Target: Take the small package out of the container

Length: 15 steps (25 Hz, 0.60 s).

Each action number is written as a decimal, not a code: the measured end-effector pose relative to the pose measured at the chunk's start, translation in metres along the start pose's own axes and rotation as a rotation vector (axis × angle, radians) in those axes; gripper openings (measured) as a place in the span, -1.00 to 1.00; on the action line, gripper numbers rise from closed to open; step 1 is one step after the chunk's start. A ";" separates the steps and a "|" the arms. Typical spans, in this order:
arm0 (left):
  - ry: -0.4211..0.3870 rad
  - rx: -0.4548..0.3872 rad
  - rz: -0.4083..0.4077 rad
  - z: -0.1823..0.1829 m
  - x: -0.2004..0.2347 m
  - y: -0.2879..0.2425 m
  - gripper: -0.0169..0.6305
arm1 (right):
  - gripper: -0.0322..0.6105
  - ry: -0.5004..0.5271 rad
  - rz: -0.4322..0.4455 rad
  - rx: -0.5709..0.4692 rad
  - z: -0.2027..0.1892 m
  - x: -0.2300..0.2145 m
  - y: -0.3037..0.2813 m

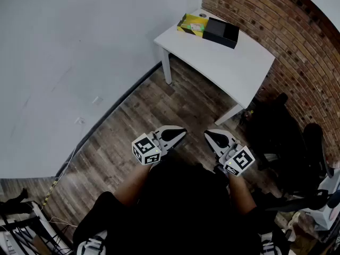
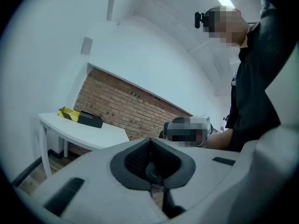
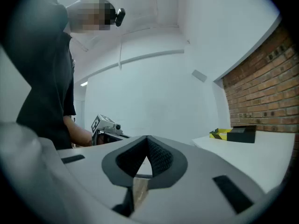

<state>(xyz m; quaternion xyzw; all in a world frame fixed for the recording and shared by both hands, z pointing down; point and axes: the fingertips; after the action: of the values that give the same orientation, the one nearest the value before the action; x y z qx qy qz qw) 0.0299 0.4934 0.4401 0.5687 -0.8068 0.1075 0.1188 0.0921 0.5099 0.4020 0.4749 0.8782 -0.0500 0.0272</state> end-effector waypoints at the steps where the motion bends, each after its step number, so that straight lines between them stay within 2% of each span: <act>1: 0.001 -0.001 0.001 -0.001 -0.001 -0.001 -0.91 | -0.89 -0.003 0.002 -0.001 -0.002 0.000 0.000; 10: 0.002 -0.021 0.077 0.001 0.008 0.017 -0.91 | -0.89 -0.008 0.013 -0.011 -0.005 -0.003 0.002; 15: 0.008 -0.024 0.079 -0.001 0.008 0.022 -0.91 | -0.89 -0.015 0.019 -0.011 -0.006 0.004 -0.003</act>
<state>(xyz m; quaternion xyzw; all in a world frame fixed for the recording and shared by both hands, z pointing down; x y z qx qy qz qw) 0.0066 0.4943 0.4428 0.5345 -0.8293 0.1049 0.1247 0.0874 0.5120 0.4081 0.4828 0.8736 -0.0482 0.0368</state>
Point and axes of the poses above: the fingertips, and each gripper's own axes: y backward along the fingers, x to its left, z out of its top, and after that the axes turned 2 degrees about z, right-handed
